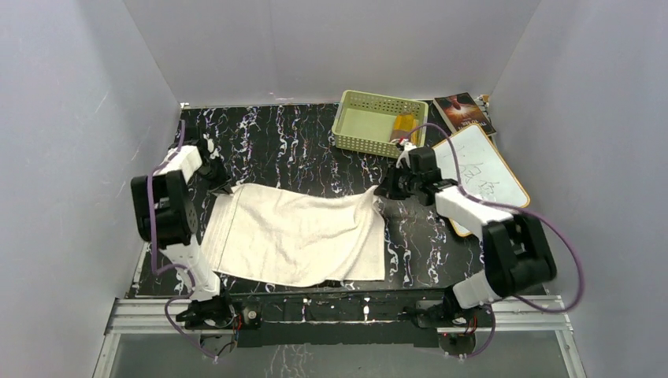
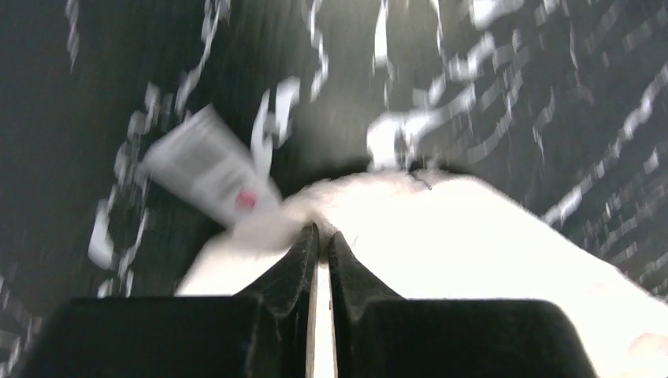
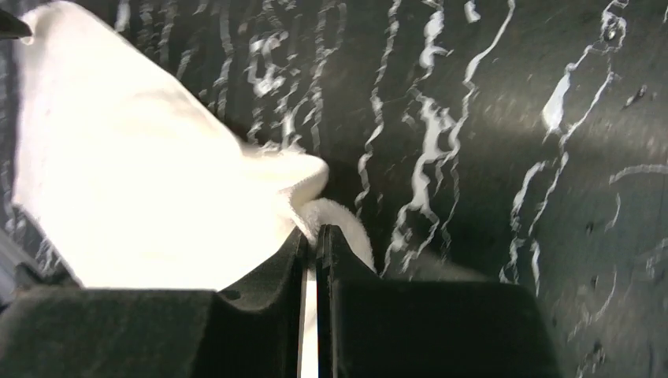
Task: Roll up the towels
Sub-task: Flatten out the towel at the center of the board.
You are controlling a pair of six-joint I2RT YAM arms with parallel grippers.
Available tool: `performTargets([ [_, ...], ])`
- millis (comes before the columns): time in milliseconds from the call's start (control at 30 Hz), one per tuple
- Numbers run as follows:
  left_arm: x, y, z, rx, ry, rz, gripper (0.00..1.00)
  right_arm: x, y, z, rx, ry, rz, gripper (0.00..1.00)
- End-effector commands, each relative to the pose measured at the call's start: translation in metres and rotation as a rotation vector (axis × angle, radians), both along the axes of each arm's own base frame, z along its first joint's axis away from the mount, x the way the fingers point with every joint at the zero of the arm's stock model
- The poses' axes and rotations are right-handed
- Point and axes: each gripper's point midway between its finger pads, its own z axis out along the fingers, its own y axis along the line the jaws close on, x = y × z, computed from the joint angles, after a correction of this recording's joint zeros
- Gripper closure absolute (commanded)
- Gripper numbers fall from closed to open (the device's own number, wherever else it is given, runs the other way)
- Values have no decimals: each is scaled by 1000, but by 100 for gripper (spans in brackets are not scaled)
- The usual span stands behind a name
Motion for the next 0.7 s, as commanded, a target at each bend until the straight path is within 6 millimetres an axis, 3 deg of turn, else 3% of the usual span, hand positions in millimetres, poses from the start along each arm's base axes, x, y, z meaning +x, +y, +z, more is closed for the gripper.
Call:
performTargets([
  [0, 63, 2, -6, -34, -73, -57, 100, 81, 1, 16, -37, -158, -63, 100],
  [167, 101, 14, -20, -8, -47, -68, 100, 128, -2, -13, -111, -111, -85, 100],
  [267, 117, 21, -16, 21, -65, -63, 99, 146, -11, -21, -188, -103, -100, 100],
  [333, 125, 28, -9, 52, -81, -64, 92, 155, -19, -21, -245, -108, -107, 98],
  [400, 130, 36, 3, 90, -98, -56, 61, 161, -24, -15, -287, -114, -114, 61],
  [433, 132, 39, 12, 108, -113, -51, 49, 160, -26, -11, -297, -110, -117, 47],
  [500, 130, 45, 33, 142, -156, -39, 38, 158, -26, 10, -282, -147, -137, 38],
  [567, 124, 48, 58, 170, -223, -19, 33, 148, -23, 34, -241, -196, -165, 25],
  [600, 121, 49, 73, 179, -265, -8, 31, 142, -20, 53, -218, -242, -174, 23],
  [667, 108, 45, 92, 180, -326, 7, 28, 123, -5, 63, -207, -262, -160, 28],
])
